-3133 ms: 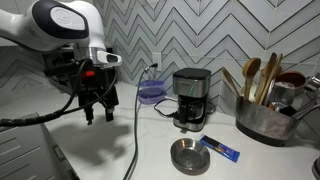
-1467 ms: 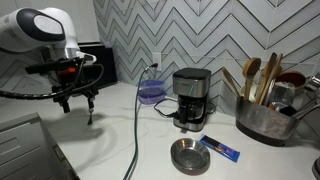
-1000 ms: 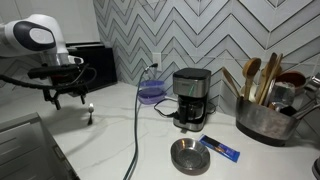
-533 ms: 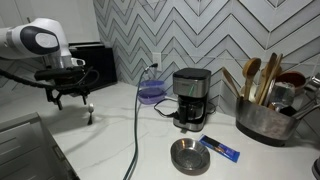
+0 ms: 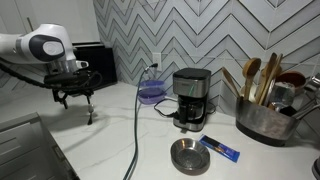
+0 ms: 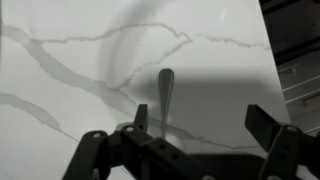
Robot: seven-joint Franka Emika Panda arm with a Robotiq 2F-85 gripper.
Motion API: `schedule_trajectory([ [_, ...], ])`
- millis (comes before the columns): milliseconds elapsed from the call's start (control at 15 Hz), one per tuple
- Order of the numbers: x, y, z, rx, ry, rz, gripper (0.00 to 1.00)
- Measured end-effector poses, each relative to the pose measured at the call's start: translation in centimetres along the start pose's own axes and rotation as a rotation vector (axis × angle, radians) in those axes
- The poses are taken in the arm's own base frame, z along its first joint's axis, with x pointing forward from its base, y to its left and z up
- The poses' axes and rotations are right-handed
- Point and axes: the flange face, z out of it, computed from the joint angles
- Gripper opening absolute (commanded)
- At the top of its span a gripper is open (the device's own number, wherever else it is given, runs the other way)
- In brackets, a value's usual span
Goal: Put the fork on the silver plate
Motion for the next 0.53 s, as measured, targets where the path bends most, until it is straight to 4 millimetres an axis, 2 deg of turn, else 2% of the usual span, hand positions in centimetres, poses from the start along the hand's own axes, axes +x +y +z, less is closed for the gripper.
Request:
schedule_trajectory([
  [533, 2.1, 1.5, 4.1, 0.039, 0.052, -0.013, 1.00],
])
